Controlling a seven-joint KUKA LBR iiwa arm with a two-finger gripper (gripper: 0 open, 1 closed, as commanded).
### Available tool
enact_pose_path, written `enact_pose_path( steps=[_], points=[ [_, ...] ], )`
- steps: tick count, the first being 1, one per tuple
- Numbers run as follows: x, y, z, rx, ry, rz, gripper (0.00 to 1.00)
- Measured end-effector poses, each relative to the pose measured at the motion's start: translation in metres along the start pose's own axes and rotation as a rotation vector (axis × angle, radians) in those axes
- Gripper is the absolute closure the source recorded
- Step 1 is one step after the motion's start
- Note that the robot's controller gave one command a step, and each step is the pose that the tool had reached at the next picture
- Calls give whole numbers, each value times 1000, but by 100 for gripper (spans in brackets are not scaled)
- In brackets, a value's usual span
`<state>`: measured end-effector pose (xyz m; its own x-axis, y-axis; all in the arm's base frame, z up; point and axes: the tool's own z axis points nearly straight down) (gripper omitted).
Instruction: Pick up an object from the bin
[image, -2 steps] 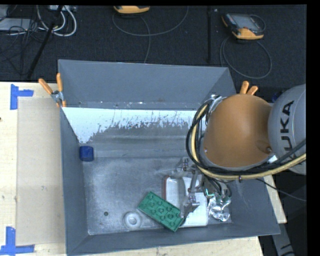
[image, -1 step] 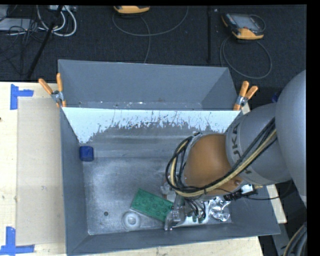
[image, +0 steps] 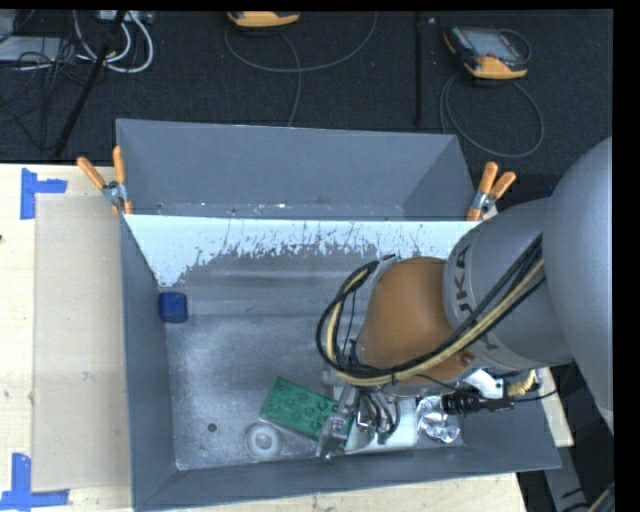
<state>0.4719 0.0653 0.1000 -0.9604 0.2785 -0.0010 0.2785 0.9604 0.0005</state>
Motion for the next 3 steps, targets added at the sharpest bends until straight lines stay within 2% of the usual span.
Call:
enact_pose_path(
  steps=[1, 2, 3],
  points=[
    [-3, -9, 1, 1, 3, 62, 0],
    [-3, -3, 27, -6, -6, 461, 0],
    [-4, -2, 25, -3, -2, 459, 0]
  ],
)
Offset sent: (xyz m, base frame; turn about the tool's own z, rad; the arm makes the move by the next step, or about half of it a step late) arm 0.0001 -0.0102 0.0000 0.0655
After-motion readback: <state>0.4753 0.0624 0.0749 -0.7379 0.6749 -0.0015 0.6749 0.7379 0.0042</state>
